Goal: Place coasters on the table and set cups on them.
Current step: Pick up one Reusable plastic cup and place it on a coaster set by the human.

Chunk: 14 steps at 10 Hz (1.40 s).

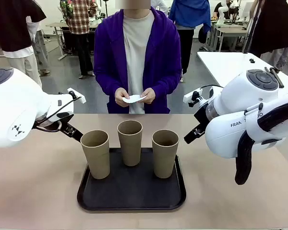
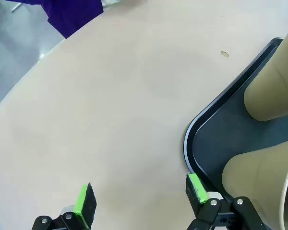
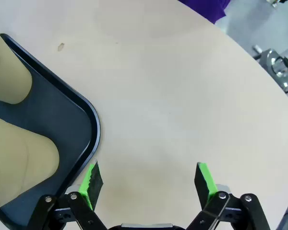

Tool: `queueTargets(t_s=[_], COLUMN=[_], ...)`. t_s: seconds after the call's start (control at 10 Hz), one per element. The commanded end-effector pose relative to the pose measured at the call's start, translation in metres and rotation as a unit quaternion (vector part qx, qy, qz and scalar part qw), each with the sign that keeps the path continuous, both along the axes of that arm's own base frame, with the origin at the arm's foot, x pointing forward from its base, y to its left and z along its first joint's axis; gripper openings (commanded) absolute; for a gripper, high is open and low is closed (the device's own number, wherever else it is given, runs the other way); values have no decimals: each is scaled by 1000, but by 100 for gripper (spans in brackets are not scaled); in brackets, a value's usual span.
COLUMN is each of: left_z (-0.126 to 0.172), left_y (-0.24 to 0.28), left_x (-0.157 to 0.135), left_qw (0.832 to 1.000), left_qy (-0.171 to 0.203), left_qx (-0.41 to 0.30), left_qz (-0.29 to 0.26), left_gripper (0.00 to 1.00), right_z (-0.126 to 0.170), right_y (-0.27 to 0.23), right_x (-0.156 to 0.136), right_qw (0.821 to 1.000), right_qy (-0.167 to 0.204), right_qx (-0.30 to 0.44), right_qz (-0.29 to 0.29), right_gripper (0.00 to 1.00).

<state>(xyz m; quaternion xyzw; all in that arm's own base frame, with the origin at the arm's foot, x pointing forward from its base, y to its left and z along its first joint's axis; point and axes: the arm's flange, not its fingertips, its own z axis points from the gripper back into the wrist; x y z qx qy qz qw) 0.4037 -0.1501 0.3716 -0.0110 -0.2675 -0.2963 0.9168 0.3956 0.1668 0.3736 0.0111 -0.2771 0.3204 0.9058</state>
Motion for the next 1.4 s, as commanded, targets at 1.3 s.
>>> queueTargets(t_s=[1.3], left_z=[0], left_y=[0], left_x=[0], left_qw=[1000], left_qy=[0], left_qx=[0], left_qz=[0], left_gripper=[100], right_z=[0], right_y=[0], right_x=[0], right_qw=[1000], right_qy=[0], right_qx=[0], right_qz=[0], right_gripper=[100])
